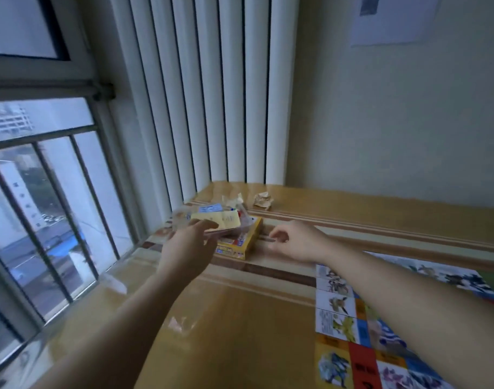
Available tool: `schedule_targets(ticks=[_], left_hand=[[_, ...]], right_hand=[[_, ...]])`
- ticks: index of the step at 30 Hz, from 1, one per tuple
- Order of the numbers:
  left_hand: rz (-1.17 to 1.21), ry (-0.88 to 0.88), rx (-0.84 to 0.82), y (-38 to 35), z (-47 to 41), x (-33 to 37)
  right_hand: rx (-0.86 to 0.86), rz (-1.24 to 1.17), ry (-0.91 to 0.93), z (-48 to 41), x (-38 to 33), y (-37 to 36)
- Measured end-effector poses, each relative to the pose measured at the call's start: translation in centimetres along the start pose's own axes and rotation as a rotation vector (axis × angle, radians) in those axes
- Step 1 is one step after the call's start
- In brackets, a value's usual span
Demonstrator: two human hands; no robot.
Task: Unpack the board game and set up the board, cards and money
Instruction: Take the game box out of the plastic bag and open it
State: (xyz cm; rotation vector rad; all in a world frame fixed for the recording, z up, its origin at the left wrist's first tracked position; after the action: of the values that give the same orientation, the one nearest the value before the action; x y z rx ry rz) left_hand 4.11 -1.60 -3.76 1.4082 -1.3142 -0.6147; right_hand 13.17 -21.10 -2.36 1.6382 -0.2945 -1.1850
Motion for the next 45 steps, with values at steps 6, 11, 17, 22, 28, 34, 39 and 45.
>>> schedule_targets(ticks=[6, 11, 17, 22, 28, 34, 39, 45], left_hand=[[0.128, 0.187, 0.02, 0.1, -3.1, -5.6], [0.027, 0.201, -0.111, -1.8, -4.9, -6.7], [-0.077, 0.148, -0.208, -2.8, -6.0, -5.5], [-0.002, 0.132, -0.184, -3.8, -5.8, -5.7], [0.073, 0.115, -0.148, -4.2, -4.9, -5.5], [0.211, 0.093, 0.005, -2.1, -3.9, -4.8], [0.428, -0.036, 0.111, 2.1, -2.8, -1.6], [0.591, -0.136, -0.049, 3.3, -0.1, 4.5]], right_hand=[[0.076, -0.156, 0.008, -5.6, -2.8, -1.4], [0.003, -0.123, 0.02, -8.5, -3.8, -2.5], [-0.111, -0.071, -0.023, -10.3, -3.3, -4.5], [-0.066, -0.176, -0.055, -10.7, -2.8, -5.3], [0.036, -0.421, -0.034, -10.0, -3.1, -4.5], [0.333, -0.648, 0.138, -7.3, -4.1, -1.4], [0.373, -0.721, 0.237, -4.2, -4.4, 1.3], [0.414, -0.708, 0.302, 0.4, -4.4, 3.7]])
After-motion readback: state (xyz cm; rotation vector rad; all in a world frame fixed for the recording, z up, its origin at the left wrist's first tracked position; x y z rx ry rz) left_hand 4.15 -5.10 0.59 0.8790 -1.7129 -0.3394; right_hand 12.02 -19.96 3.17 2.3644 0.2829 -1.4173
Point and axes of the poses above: each hand's wrist, its own z-axis away from the middle knuckle, its own y-axis out of the back of the hand, x = y × z, the point moved 2 cm from there along -z, towards the middle knuckle, and after that the axes turned 8 degrees about -z, right-handed, at the moved point
